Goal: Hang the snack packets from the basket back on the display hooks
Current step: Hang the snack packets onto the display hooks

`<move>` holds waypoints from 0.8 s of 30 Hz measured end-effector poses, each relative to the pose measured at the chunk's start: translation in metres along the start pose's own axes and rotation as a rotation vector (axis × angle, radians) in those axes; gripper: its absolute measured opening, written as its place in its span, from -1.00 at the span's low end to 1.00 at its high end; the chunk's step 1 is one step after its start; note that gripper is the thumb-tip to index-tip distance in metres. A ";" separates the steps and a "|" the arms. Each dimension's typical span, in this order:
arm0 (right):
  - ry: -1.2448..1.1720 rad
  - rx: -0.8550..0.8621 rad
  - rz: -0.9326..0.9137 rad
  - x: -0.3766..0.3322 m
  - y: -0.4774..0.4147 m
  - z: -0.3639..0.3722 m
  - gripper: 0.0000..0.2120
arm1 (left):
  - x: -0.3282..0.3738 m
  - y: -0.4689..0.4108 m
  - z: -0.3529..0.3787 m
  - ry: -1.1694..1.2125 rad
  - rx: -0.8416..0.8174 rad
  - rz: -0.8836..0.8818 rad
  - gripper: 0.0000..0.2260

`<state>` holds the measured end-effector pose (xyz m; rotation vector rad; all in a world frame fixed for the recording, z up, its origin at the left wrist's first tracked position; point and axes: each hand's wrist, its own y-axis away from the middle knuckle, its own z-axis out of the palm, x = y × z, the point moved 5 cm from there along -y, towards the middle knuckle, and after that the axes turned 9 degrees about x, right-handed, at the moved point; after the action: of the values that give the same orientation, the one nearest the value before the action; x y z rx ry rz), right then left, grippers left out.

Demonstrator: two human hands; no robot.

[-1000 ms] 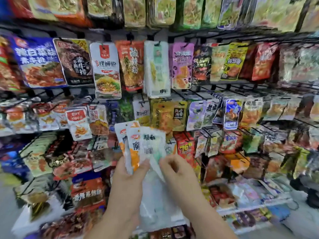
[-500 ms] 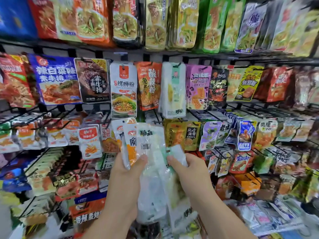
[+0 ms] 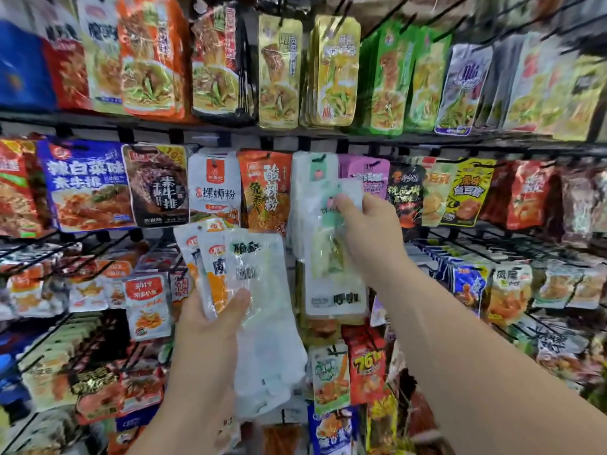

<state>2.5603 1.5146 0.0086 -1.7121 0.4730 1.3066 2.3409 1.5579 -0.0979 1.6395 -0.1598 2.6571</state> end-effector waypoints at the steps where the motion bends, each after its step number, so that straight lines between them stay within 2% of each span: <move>1: 0.004 -0.004 -0.010 -0.002 -0.012 0.001 -0.70 | 0.002 0.002 0.003 -0.003 0.019 0.012 -0.40; 3: 0.001 -0.002 -0.014 -0.004 -0.034 0.006 -0.65 | 0.006 0.005 0.008 -0.013 0.048 0.038 -0.48; 6: 0.022 0.018 -0.024 -0.005 -0.057 0.014 -0.61 | 0.010 0.009 0.016 -0.053 0.056 0.067 -0.83; 10: 0.041 0.052 -0.017 0.002 -0.072 0.026 -0.62 | 0.016 0.014 0.019 -0.121 0.106 0.091 -0.85; 18: 0.048 0.103 0.028 0.016 -0.089 0.037 -0.68 | 0.011 0.009 0.021 -0.099 0.080 0.080 -0.79; 24: 0.230 0.127 0.002 0.018 -0.099 0.039 -0.62 | 0.005 0.001 0.027 -0.102 0.064 0.082 -0.84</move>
<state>2.6190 1.6020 0.0332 -1.7623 0.6757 1.0620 2.3624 1.5540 -0.0821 1.8277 -0.1473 2.6647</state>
